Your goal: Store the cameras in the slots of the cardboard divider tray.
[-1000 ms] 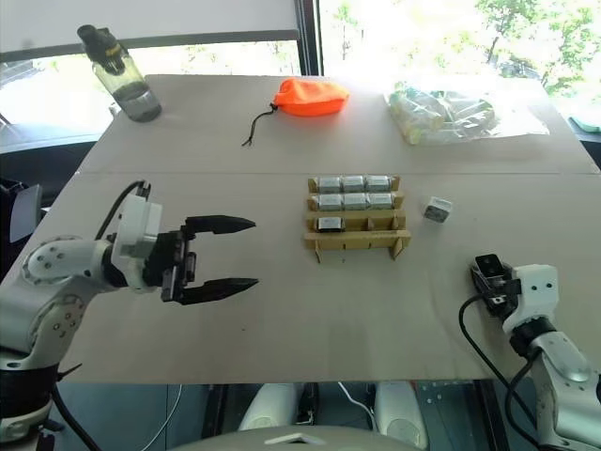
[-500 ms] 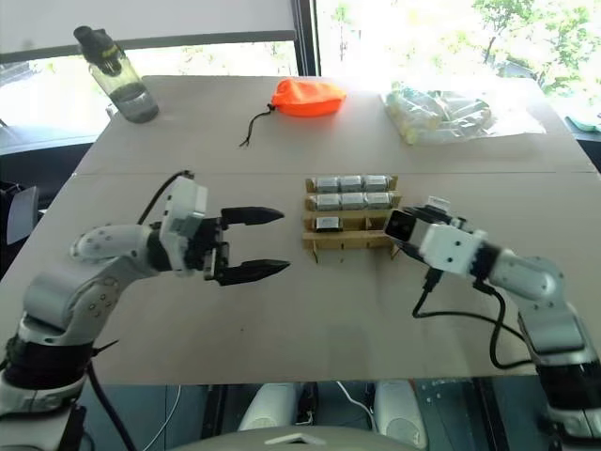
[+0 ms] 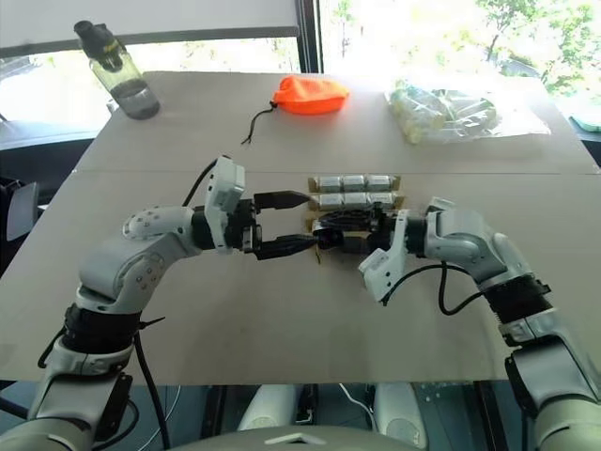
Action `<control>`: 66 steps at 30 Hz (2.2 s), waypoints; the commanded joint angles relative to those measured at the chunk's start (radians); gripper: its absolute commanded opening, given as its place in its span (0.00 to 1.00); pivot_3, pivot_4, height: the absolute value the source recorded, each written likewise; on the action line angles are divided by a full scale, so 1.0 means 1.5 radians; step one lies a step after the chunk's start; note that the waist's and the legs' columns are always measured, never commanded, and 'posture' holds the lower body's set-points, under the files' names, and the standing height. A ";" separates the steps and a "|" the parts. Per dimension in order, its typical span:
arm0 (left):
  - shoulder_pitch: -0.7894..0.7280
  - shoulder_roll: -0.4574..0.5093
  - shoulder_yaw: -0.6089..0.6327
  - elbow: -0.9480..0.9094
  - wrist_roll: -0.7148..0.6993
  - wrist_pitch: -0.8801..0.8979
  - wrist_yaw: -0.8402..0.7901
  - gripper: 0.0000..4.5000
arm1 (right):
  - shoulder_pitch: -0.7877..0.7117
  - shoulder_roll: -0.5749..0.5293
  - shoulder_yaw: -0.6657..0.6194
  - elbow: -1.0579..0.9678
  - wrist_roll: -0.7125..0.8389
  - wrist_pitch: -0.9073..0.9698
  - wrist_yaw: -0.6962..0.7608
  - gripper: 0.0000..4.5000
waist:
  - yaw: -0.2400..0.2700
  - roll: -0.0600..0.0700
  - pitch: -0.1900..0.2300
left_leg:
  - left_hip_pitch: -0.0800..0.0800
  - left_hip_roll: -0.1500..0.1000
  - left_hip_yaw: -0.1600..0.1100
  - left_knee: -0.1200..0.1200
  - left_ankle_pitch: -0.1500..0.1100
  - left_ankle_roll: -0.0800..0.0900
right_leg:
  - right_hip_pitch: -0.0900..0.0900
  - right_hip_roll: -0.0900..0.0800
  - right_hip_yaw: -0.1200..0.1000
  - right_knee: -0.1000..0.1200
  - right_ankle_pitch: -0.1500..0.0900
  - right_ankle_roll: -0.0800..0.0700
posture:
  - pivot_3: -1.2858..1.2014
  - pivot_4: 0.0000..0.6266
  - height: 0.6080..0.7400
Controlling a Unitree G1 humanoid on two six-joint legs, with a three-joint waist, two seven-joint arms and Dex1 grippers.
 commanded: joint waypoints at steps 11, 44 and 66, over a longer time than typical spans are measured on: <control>-0.004 0.009 -0.004 -0.008 -0.008 0.028 -0.044 0.23 | -0.008 0.003 -0.014 -0.029 -0.018 0.001 -0.081 0.43 | 0.000 0.000 0.000 | 0.000 0.000 -0.001 0.000 0.000 -0.001 | 0.000 0.000 0.000 0.000 0.000 0.000 | 0.52 0.24 1.00; -0.195 -0.135 -0.093 0.394 0.215 -0.331 -0.159 0.14 | 0.511 -0.199 -0.306 -0.335 0.673 0.587 0.096 0.98 | 0.004 -0.001 0.000 | 0.000 -0.001 -0.003 0.000 0.000 0.000 | 0.002 0.000 -0.002 0.000 0.000 0.000 | 0.52 0.24 1.00; -0.291 -0.219 -0.096 0.652 0.340 -0.530 -0.195 0.14 | 0.827 -0.009 -0.479 -0.356 0.761 0.620 0.244 0.98 | 0.004 -0.003 0.000 | 0.000 -0.001 -0.004 0.001 -0.003 0.005 | 0.003 0.002 -0.002 -0.001 0.000 0.000 | 0.52 0.24 1.00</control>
